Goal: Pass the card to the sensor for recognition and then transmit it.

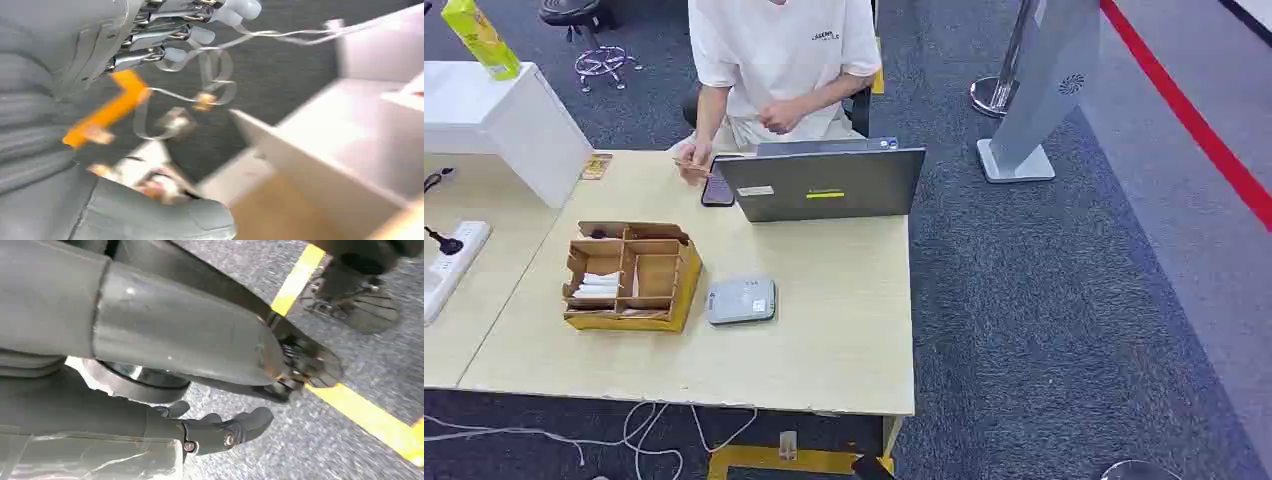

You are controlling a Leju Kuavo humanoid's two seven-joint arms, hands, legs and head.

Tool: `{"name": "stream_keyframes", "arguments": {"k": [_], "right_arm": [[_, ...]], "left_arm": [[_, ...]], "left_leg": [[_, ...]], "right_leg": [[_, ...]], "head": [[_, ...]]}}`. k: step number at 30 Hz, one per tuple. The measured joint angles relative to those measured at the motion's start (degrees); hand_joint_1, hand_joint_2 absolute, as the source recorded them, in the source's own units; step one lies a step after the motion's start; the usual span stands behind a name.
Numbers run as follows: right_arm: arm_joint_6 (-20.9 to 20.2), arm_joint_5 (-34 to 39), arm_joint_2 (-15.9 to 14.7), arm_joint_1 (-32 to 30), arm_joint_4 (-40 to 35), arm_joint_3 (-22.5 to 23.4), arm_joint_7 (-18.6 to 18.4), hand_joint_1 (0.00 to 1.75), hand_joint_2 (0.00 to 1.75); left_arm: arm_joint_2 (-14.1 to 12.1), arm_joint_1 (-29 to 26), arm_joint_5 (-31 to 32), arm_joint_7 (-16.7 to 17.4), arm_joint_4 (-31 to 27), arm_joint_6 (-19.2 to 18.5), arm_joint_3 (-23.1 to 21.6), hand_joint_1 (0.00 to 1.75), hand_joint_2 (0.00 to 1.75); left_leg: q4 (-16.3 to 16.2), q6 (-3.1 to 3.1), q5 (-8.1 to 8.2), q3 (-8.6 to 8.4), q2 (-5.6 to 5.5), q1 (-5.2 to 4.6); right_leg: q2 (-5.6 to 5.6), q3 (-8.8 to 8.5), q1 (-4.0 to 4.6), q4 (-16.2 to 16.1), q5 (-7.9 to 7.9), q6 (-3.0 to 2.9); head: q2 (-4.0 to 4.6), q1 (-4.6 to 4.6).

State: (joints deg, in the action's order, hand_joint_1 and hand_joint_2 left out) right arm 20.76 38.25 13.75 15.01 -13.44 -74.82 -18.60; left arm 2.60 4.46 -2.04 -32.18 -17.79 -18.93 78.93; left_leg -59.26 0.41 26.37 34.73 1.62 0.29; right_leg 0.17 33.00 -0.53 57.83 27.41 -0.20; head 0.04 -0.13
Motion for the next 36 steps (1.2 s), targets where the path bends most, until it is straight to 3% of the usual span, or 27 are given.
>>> {"name": "stream_keyframes", "arguments": {"k": [1,3,7,14,19,25,36], "right_arm": [[0.04,0.33,0.15,0.36,0.00,-0.31,0.11,0.00,0.00],[0.87,2.38,1.20,3.33,0.02,-3.56,0.70,0.00,0.00],[1.16,2.84,1.49,3.95,0.02,-3.95,0.83,0.00,0.00],[1.09,3.23,1.84,4.79,0.02,-4.89,0.02,0.00,0.00],[1.29,3.26,2.01,5.04,0.02,-4.92,-0.70,0.00,0.00],[1.33,3.41,2.19,5.42,0.00,-5.00,-1.60,0.00,0.00],[1.24,3.96,2.58,6.11,-0.02,-5.42,-3.08,0.00,0.00]], "left_arm": [[-0.22,0.05,-0.42,-0.42,-0.29,-0.68,0.42,0.00,1.75],[-3.80,0.89,-8.26,-5.17,-5.52,-14.67,5.20,0.00,1.75],[-3.15,1.53,-10.35,-6.09,-11.90,-19.24,5.53,0.00,1.75],[-3.04,5.00,-12.46,-7.03,-24.29,-22.79,4.98,0.00,1.75],[-0.92,5.05,-11.14,-7.14,-32.64,-20.25,0.10,0.00,1.75],[-0.15,5.69,-7.97,-7.30,-39.37,-12.88,-8.08,0.00,1.75],[-0.09,11.78,4.62,-4.56,-41.53,1.47,-22.32,0.00,1.75]], "left_leg": [[0.00,0.02,-0.01,-0.01,0.01,0.00],[0.00,0.02,-0.06,0.01,-0.02,-0.01],[0.00,0.01,-0.06,0.00,-0.02,-0.04],[-0.01,0.00,-0.14,-0.01,-0.02,-0.06],[-0.03,0.00,-0.15,0.01,-0.01,-0.04],[-0.05,-0.01,-0.17,0.00,-0.01,-0.06],[-0.07,-0.03,-0.27,0.01,0.00,-0.06]], "right_leg": [[0.00,0.01,0.00,0.00,0.00,-0.01],[-0.07,0.01,-0.01,0.02,0.00,-0.01],[-0.07,0.01,-0.02,0.01,-0.01,-0.01],[-0.10,0.00,-0.03,0.02,-0.05,-0.05],[-0.09,0.03,-0.03,0.02,-0.06,-0.06],[-0.08,0.05,-0.06,0.02,-0.09,-0.06],[-0.08,0.06,-0.06,0.02,-0.22,-0.03]], "head": [[0.02,-0.07],[0.00,0.04],[0.00,0.00],[0.00,0.00],[0.02,0.02],[0.00,0.02],[0.00,0.02]]}}
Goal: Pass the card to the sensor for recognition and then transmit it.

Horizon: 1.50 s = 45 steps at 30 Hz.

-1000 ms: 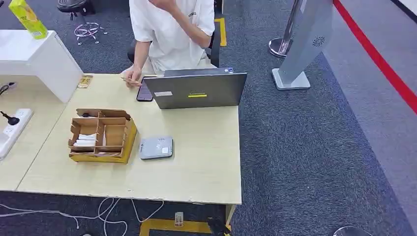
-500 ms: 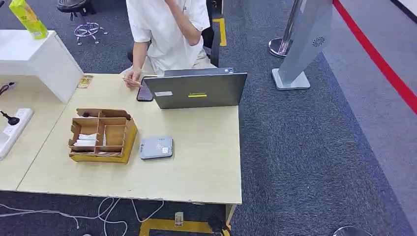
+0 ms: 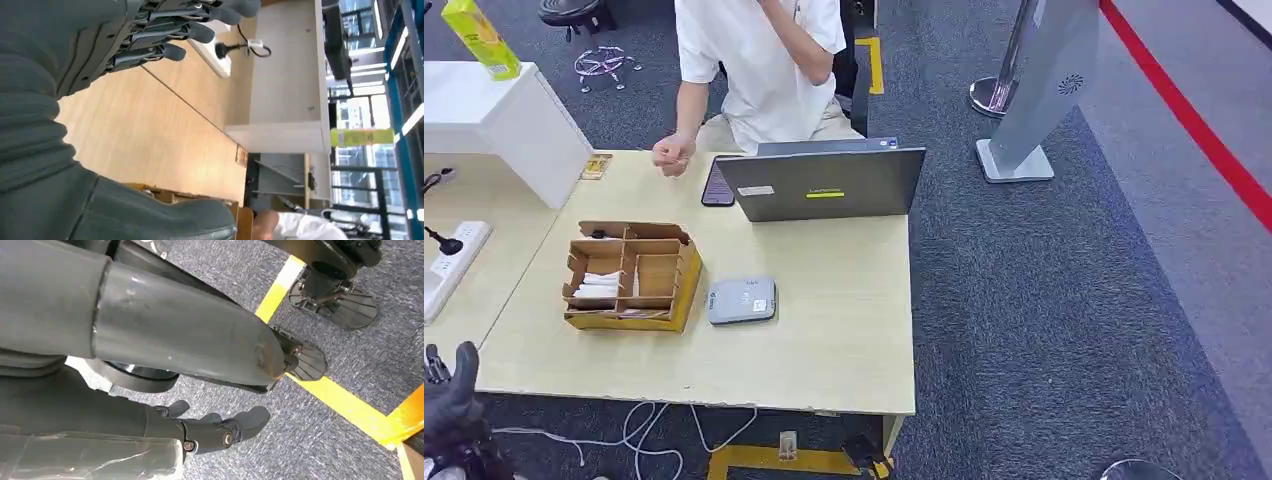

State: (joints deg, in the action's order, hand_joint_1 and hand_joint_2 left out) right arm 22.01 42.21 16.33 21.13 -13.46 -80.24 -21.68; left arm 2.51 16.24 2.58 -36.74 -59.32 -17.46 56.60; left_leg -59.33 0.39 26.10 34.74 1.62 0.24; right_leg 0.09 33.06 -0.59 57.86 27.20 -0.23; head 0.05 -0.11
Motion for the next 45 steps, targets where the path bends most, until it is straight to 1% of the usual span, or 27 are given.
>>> {"name": "stream_keyframes", "arguments": {"k": [6,11,16,30,31,39,40,45], "right_arm": [[-0.17,0.30,0.44,0.75,-0.02,-0.59,-0.92,0.00,0.00],[-0.20,0.33,0.87,1.47,-0.17,-0.83,-1.38,0.00,0.00],[-0.33,0.50,0.98,1.60,-0.35,-0.96,-1.97,0.00,0.00],[-0.87,1.53,1.07,1.90,-0.79,-1.44,-3.52,0.00,0.00],[-0.94,1.53,1.07,1.93,-0.81,-1.46,-3.56,0.00,0.00],[-1.20,2.30,1.20,2.24,-0.98,-2.12,-4.35,0.00,0.00],[-1.22,2.40,1.20,2.25,-1.03,-2.14,-4.59,0.00,0.00],[-1.38,2.58,1.29,2.42,-1.18,-2.34,-5.18,0.00,0.00]], "left_arm": [[-0.02,4.26,8.66,3.47,0.50,6.09,-6.70,0.00,1.75],[-0.04,7.64,15.43,6.45,1.86,10.36,-11.91,0.00,1.75],[-0.31,11.20,22.38,9.62,4.18,14.53,-16.96,0.00,1.75],[-0.92,21.37,42.19,20.17,11.78,26.11,-31.13,0.00,1.75],[-0.98,22.12,43.49,20.83,12.31,26.93,-32.08,1.75,1.75],[-1.31,27.79,54.77,26.73,17.29,33.83,-39.80,1.75,1.75],[-1.42,28.35,56.05,27.38,17.79,34.68,-40.71,1.75,0.00],[-1.66,31.96,62.78,30.81,20.87,39.14,-44.97,1.75,0.00]], "left_leg": [[-0.04,-0.01,-0.01,0.00,0.04,0.00],[-0.06,-0.02,-0.02,0.01,0.07,0.00],[-0.07,-0.05,-0.05,0.04,0.08,0.00],[-0.08,-0.04,-0.08,0.08,0.08,0.00],[-0.09,-0.04,-0.08,0.08,0.09,0.00],[-0.09,-0.04,-0.09,0.10,0.10,0.00],[-0.09,-0.04,-0.09,0.10,0.12,0.00],[-0.10,-0.04,-0.10,0.12,0.13,0.00]], "right_leg": [[0.05,0.04,0.00,0.00,-0.03,0.00],[0.07,0.05,0.00,0.01,-0.08,-0.05],[0.08,0.07,0.00,0.01,-0.09,-0.05],[0.08,0.09,0.00,0.03,-0.13,-0.01],[0.09,0.10,0.00,0.03,-0.14,-0.02],[0.10,0.10,0.00,0.03,-0.17,-0.04],[0.11,0.12,0.00,0.03,-0.17,-0.04],[0.13,0.14,0.00,0.04,-0.18,-0.04]], "head": [[0.02,0.00],[0.02,0.00],[0.00,0.00],[0.02,-0.02],[0.00,0.00],[0.02,-0.02],[0.00,-0.02],[0.02,-0.02]]}}
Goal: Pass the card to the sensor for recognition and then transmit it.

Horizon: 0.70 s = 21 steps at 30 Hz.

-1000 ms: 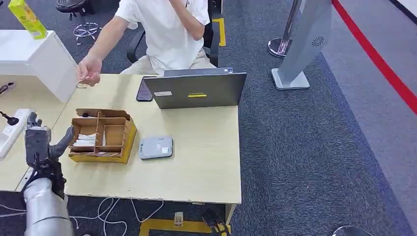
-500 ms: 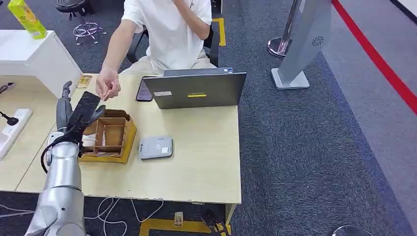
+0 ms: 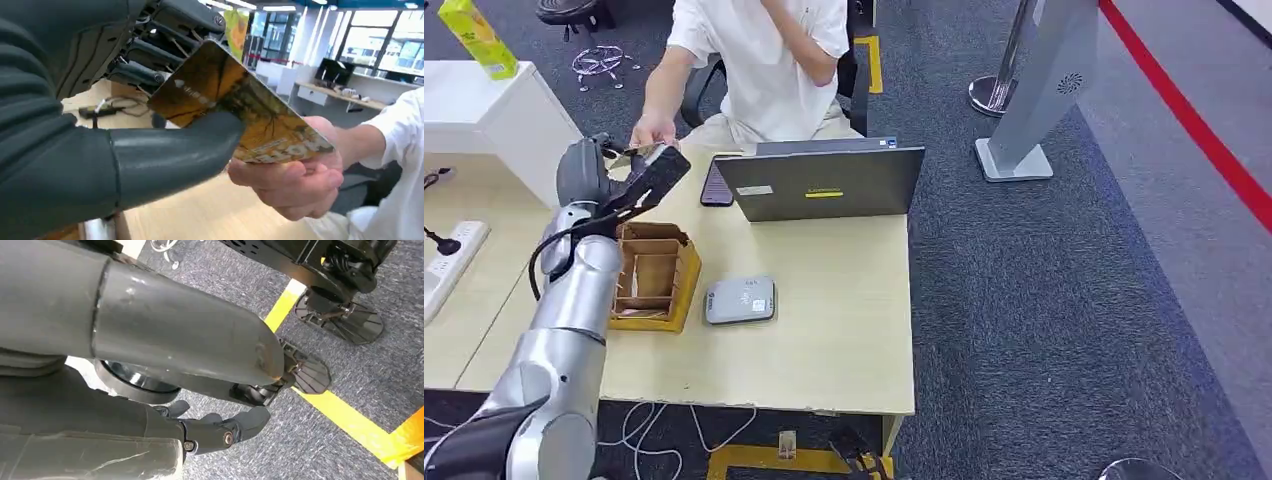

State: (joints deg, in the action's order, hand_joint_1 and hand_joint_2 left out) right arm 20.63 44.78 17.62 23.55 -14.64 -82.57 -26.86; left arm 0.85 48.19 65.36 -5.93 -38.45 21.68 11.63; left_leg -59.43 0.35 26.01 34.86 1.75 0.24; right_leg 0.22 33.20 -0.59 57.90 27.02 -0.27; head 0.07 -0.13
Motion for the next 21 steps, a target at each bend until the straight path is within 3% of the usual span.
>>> {"name": "stream_keyframes", "arguments": {"k": [7,11,17,21], "right_arm": [[-0.26,0.83,0.04,0.09,-0.09,-0.18,-0.70,0.00,0.00],[-0.65,1.01,0.07,0.21,-0.11,-0.48,-1.29,0.00,0.00],[-0.76,1.03,0.07,0.34,-0.13,-0.57,-1.62,0.00,0.00],[-0.79,1.97,0.13,0.47,-0.39,-1.16,-2.25,0.00,0.00]], "left_arm": [[-0.33,4.75,8.43,3.72,4.25,6.13,-5.77,1.75,0.00],[-0.50,7.53,14.99,6.34,6.73,11.41,-9.44,1.75,0.00],[-0.55,8.16,18.07,7.52,7.26,13.78,-10.70,1.75,0.00],[-0.74,8.70,21.02,7.65,7.81,17.43,-13.01,1.75,0.00]], "left_leg": [[-0.01,0.00,-0.01,0.05,-0.01,0.00],[0.00,-0.03,-0.02,0.11,-0.04,0.00],[-0.01,-0.02,-0.03,0.08,-0.01,-0.03],[-0.01,-0.02,-0.04,0.08,-0.03,-0.03]], "right_leg": [[-0.01,0.03,0.00,0.01,-0.01,0.02],[-0.04,0.02,0.00,0.02,-0.02,0.02],[-0.01,0.05,-0.02,0.03,-0.02,0.03],[-0.02,0.04,-0.02,0.04,-0.02,0.03]], "head": [[-0.02,0.00],[-0.02,0.02],[-0.02,0.06],[0.00,0.02]]}}
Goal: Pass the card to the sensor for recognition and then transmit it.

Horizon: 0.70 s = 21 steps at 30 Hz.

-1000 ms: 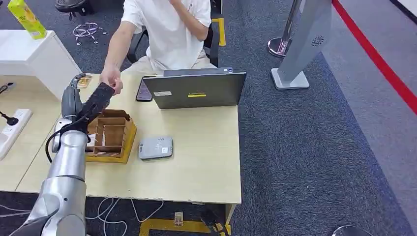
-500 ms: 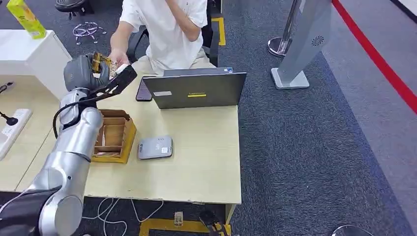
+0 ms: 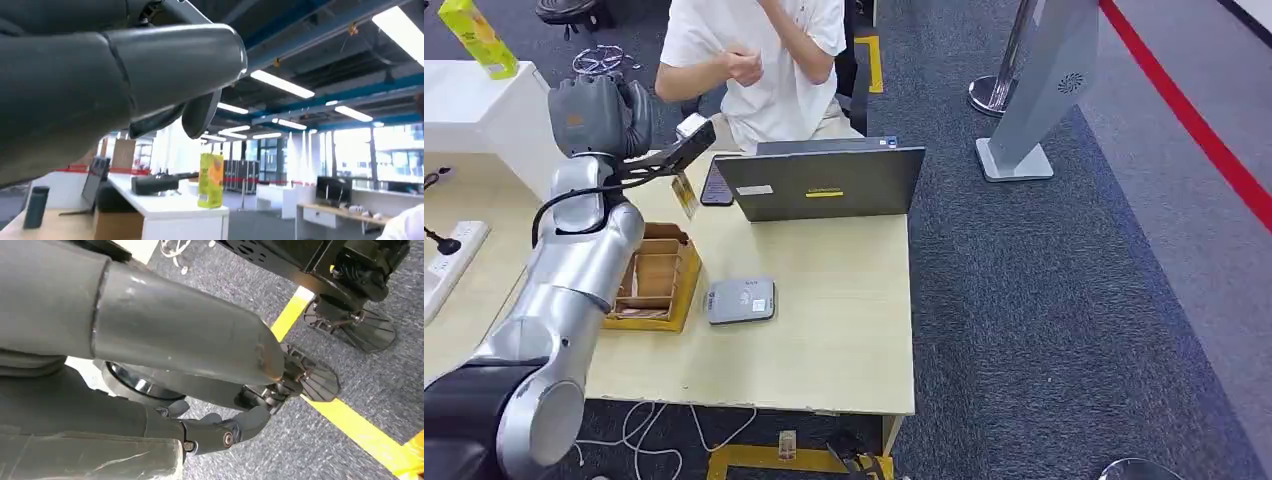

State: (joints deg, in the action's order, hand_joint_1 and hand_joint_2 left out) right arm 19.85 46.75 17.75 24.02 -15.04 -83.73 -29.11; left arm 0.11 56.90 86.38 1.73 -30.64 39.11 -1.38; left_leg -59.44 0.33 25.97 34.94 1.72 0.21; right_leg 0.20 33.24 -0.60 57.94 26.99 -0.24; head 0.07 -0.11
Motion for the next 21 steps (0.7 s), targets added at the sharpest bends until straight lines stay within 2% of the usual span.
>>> {"name": "stream_keyframes", "arguments": {"k": [5,19,21], "right_arm": [[0.18,0.31,0.20,0.55,-0.35,-0.20,-2.73,0.00,0.00],[0.46,0.85,0.26,0.68,-0.66,-0.22,-2.80,0.00,0.00],[0.87,1.03,0.26,0.68,-0.66,-0.22,-2.67,0.00,0.00]], "left_arm": [[1.07,-0.41,-0.22,-1.77,-0.26,0.46,-1.24,1.75,0.00],[3.02,-1.52,-0.77,-2.78,-1.57,0.48,-2.29,1.75,0.00],[3.28,-1.93,-1.94,-4.45,-2.09,0.48,-2.32,1.75,0.00]], "left_leg": [[-0.01,0.00,0.00,0.01,-0.01,-0.01],[-0.03,0.00,0.00,0.01,-0.01,0.00],[-0.03,0.00,0.00,0.02,-0.01,-0.01]], "right_leg": [[-0.01,0.00,0.00,0.00,0.00,0.01],[0.00,0.00,-0.01,0.00,-0.02,0.03],[-0.01,0.00,-0.01,0.00,-0.02,0.03]], "head": [[0.00,0.02],[-0.02,0.02],[0.00,0.02]]}}
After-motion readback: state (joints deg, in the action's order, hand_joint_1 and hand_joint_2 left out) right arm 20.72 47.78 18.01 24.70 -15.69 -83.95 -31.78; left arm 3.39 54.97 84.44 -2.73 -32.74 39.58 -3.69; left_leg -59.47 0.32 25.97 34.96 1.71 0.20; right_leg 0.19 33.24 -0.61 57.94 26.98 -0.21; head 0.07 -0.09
